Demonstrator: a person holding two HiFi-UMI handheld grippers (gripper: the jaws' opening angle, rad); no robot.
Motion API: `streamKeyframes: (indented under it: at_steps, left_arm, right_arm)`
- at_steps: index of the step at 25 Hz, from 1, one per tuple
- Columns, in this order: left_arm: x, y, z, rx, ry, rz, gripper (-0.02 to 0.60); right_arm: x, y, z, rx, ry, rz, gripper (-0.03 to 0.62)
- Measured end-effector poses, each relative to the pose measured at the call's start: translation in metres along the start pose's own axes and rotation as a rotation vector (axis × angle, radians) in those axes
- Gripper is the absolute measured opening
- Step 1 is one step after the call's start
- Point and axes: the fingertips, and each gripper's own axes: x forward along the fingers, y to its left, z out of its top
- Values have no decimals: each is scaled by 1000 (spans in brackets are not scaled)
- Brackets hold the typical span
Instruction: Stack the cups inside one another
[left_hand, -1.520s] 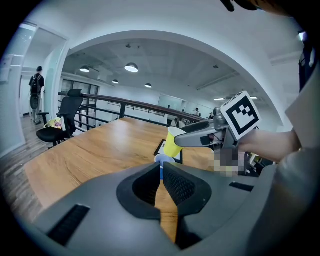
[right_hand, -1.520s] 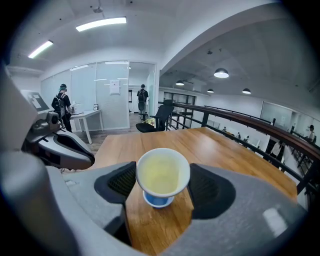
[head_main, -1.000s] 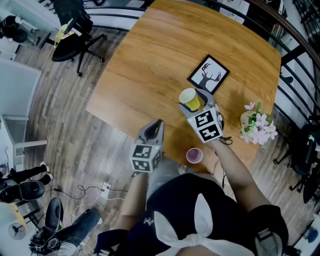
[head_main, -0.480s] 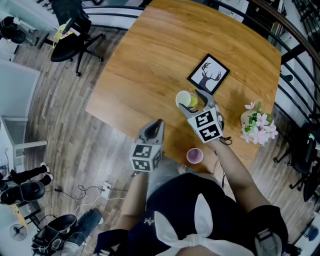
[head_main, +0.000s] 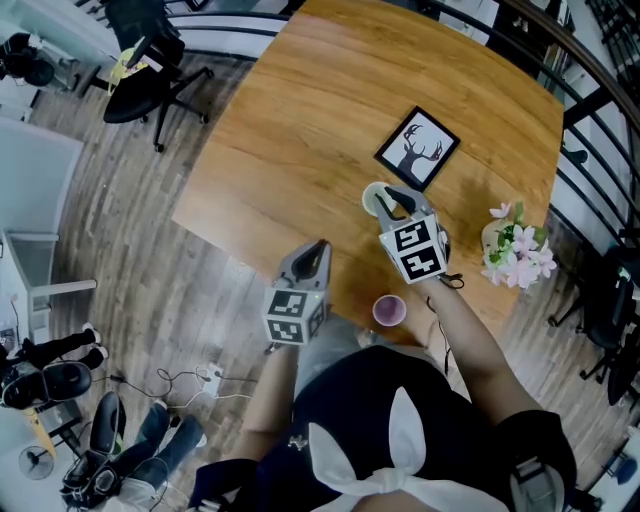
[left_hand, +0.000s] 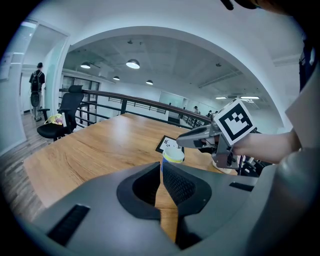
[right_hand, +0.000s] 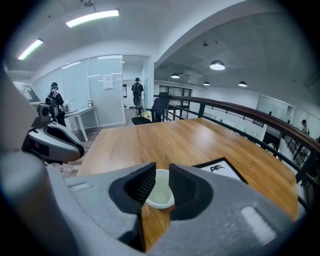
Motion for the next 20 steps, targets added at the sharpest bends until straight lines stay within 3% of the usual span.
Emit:
streamKeyframes:
  at_steps: [15, 20]
  left_arm:
    - [-18, -24, 13, 33, -62, 6, 32]
    - [-34, -44, 11, 42, -71, 4, 32]
  right_arm:
    - [-57, -2, 0, 28, -86, -25, 76]
    - [-93, 11, -3, 18, -136, -20, 4]
